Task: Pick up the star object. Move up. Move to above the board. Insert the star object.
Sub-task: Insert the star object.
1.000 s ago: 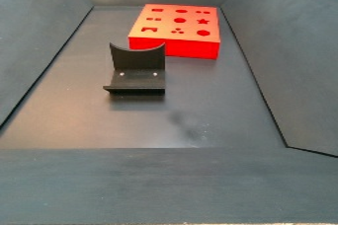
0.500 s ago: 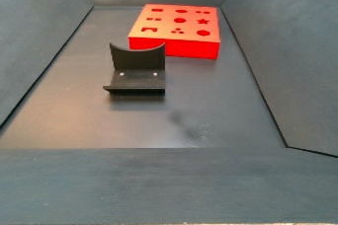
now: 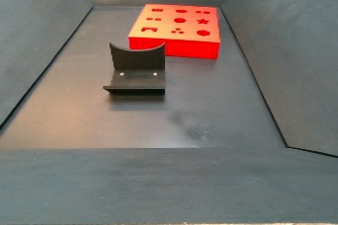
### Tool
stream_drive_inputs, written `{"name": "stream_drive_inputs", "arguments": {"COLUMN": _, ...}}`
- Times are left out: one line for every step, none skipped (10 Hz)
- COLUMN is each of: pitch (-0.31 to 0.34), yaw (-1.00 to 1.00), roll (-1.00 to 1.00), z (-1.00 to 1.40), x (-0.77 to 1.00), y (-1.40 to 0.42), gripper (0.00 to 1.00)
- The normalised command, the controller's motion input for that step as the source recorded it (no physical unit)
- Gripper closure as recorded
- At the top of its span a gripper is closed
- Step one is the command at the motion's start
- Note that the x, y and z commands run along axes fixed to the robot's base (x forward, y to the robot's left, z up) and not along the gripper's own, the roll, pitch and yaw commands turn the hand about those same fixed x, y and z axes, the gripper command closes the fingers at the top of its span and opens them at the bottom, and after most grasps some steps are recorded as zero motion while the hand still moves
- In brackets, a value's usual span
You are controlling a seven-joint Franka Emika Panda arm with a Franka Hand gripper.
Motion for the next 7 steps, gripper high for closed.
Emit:
{"name": "stream_drive_inputs", "arguments": {"pitch": -0.054, "yaw": -0.79, "roll": 0.00, "z": -0.42, "x": -0.16, "y": 0.17, "gripper": 1.00}}
{"name": "stream_drive_inputs", "arguments": {"pitch": -0.071, "yaw": -0.87, "roll": 0.00, "z": -0.47, "x": -0.07, "y": 0.10, "gripper": 1.00}}
{"name": "stream_drive_inputs", "arguments": {"pitch": -0.087, "yaw": -1.00, "roll": 0.00, "z": -0.48, "x": 0.00, "y": 0.00, "gripper": 1.00}}
{"name": "stream_drive_inputs", "arguments": {"pitch": -0.084, "yaw": -1.00, "roll": 0.00, "z": -0.49, "x": 0.00, "y": 0.00, "gripper": 1.00}}
{"name": "stream_drive_inputs", "arguments": {"pitch": -0.086, "yaw": -1.00, "roll": 0.00, "z": -0.48, "x": 0.00, "y": 0.00, "gripper": 1.00}}
{"name": "stream_drive_inputs", "arguments": {"pitch": -0.070, "yaw": -0.95, "roll": 0.00, "z": -0.34, "x": 0.00, "y": -0.03, "gripper": 1.00}}
{"name": "stream_drive_inputs", "arguments": {"pitch": -0.007, "yaw": 0.00, "roll": 0.00, "z": -0.07, "x": 0.00, "y": 0.00, "gripper": 1.00}}
